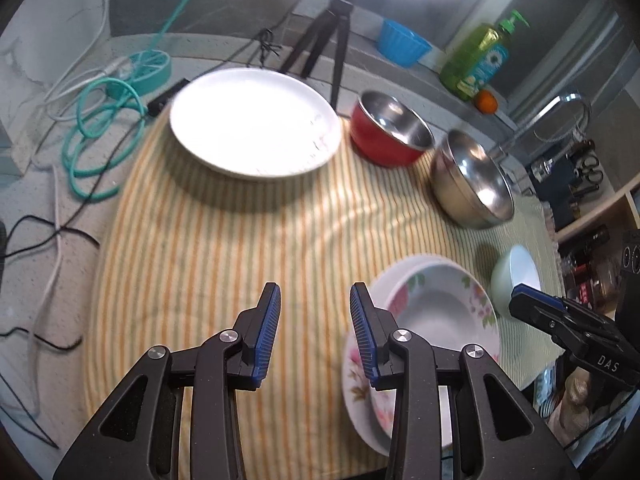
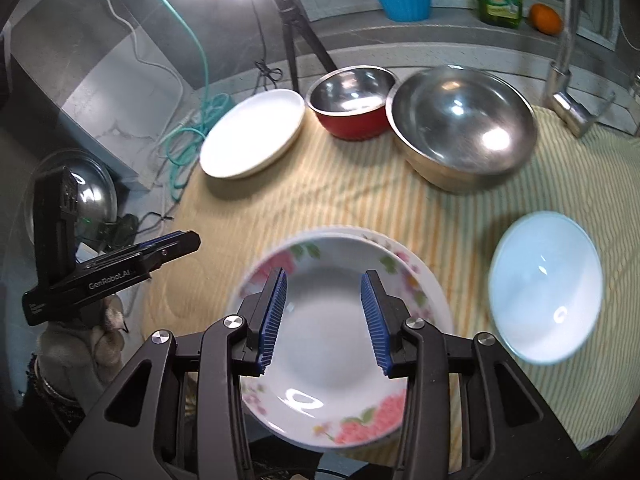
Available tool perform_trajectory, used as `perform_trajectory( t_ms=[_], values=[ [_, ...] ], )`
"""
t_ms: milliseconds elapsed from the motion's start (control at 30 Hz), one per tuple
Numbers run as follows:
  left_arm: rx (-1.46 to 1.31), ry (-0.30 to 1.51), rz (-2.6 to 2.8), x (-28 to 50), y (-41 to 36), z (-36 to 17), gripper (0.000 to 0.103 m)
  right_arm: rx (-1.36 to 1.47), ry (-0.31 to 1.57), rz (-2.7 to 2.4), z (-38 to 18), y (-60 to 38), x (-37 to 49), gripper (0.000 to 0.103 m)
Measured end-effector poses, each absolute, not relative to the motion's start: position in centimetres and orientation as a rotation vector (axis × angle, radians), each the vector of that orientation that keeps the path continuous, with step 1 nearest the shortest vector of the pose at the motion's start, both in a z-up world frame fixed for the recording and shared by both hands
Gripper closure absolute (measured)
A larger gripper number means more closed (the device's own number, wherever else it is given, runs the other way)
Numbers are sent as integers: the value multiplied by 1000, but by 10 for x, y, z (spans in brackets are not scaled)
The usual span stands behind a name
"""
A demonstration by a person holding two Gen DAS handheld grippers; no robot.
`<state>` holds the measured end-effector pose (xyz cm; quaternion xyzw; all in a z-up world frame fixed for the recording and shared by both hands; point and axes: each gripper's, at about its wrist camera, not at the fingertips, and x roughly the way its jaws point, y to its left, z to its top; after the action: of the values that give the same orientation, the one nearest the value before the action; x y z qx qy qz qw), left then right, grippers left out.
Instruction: Organize plates and bowls
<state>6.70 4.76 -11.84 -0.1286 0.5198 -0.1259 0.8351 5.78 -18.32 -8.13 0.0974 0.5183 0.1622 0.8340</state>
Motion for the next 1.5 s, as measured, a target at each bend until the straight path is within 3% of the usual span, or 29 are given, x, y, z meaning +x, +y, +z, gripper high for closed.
perform_trajectory(
  t_ms=[367, 1133, 1333, 1500],
  values=[
    [-242, 1046, -189, 130, 106, -109, 69, 269, 1085, 373, -84, -135, 124, 63],
    [-218, 1104, -206, 259, 140, -156, 69, 310, 1195, 267, -149, -92, 220, 63],
    [-222, 1126, -219, 274, 142, -167, 70, 302, 1221, 261, -162, -88, 232, 74],
    [-218, 1140, -232, 281, 142, -172, 78, 295, 1232, 263, -167, -84, 237, 81]
  ],
)
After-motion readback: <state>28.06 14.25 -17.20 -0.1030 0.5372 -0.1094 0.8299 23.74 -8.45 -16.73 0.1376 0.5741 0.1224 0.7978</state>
